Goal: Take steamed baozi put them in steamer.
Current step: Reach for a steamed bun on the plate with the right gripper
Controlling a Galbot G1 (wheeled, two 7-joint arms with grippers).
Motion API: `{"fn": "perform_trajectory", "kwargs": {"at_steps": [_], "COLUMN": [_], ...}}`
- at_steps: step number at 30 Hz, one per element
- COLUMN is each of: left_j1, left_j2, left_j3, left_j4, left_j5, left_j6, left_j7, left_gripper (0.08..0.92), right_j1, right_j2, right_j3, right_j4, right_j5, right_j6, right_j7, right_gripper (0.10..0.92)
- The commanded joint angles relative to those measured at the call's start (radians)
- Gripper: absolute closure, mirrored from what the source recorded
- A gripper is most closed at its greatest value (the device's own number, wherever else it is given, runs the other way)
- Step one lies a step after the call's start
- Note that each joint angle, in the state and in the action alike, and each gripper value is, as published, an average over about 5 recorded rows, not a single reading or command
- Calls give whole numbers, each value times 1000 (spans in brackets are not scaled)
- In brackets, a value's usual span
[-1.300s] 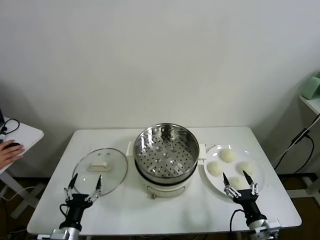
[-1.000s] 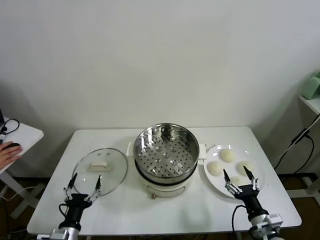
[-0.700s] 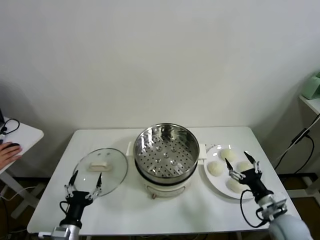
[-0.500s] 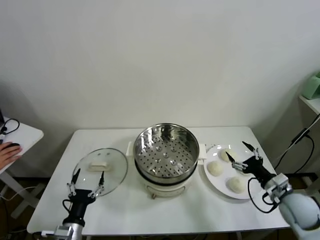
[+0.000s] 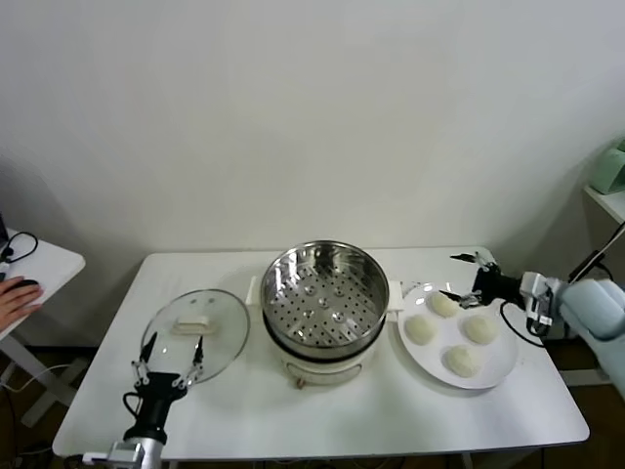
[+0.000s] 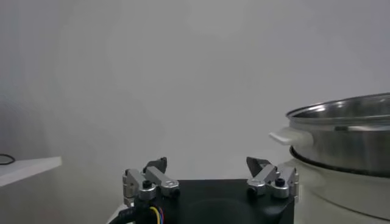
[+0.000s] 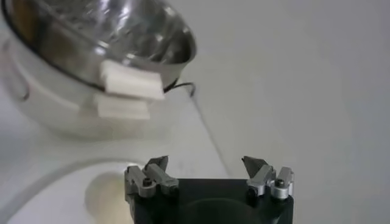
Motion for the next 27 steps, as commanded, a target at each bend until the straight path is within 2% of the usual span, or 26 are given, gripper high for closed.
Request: {"fn": "perform_trajectory", "kwargs": {"at_steps": [1, 6, 11, 27], "left_j1": [10, 8, 5, -9], "left_j2": [-3, 0, 4, 14], "left_j3": [2, -9, -20, -79], "left_j4": [-8, -9, -16, -38], "left_j5": [-5, -8, -14, -49], "left_j6": [0, 3, 11, 50], "left_j7": [-1, -3, -3, -1], "left_gripper": [177, 177, 177, 177], "right_j1": [530, 731, 756, 536], "right_j2": [14, 170, 303, 423], "right_j3": [-486, -724, -779, -626], "right_j4": [-235, -411, -532, -629], "right_j5": [-109, -116, -154, -369], "right_j6": [52, 72, 80, 111], "right_j7": [-281, -358, -405, -331], "right_gripper": [203, 203, 203, 203]}}
